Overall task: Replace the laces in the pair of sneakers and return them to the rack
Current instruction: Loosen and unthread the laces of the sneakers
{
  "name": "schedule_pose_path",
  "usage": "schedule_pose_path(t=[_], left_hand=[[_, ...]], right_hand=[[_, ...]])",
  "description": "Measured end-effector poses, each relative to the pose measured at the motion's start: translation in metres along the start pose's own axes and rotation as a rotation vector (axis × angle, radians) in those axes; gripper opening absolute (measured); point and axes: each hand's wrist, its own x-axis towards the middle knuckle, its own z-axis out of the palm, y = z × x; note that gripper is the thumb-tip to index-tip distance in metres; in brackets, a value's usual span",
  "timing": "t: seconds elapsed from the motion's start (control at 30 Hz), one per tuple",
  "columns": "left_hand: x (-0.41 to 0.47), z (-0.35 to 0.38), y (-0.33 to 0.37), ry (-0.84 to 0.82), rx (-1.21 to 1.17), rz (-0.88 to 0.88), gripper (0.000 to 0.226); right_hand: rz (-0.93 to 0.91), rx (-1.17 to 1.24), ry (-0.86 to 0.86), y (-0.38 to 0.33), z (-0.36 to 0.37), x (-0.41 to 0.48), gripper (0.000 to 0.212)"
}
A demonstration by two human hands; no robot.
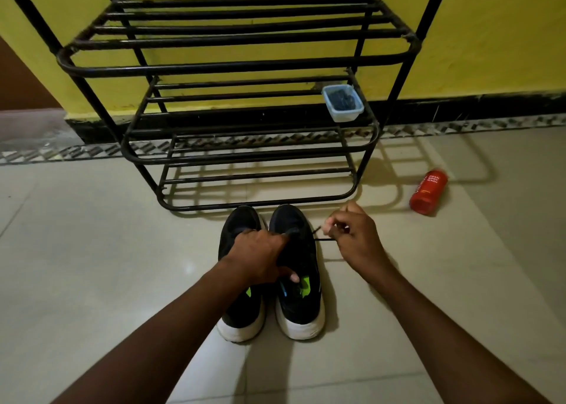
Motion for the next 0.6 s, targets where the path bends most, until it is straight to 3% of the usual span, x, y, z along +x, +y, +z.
schedule_pose_path(t=[0.1,0.17,0.3,0.37,0.47,0.6], left_hand=[[0.000,0.001,0.000,0.001,-0.007,0.002,0.083],[0.000,0.002,0.000,0.002,-0.019,0.002,0.082],[0.001,0.000,-0.006,-0.026,-0.199,-0.014,0.075],[0.003,0.000,-0.007,0.006,-0.302,-0.034,0.054],[0.009,-0.002,0.000,0.086,-0.268,-0.083,0.028],[0.015,-0.006,0.010,0.160,-0.135,-0.111,0.024]], right_hand=[[0.319,0.636,0.138,-0.019,-0.009,0.007,0.031],[0.420,0.744,0.094,-0.021,-0.021,0.014,0.028],[0.405,0.093,-0.039,0.001,-0.016,0.007,0.018],[0.353,-0.146,-0.077,0.012,-0.004,-0.007,0.013],[0.315,-0.375,-0.074,0.017,0.015,-0.028,0.036],[0.022,-0.412,0.015,0.012,0.033,-0.047,0.026]])
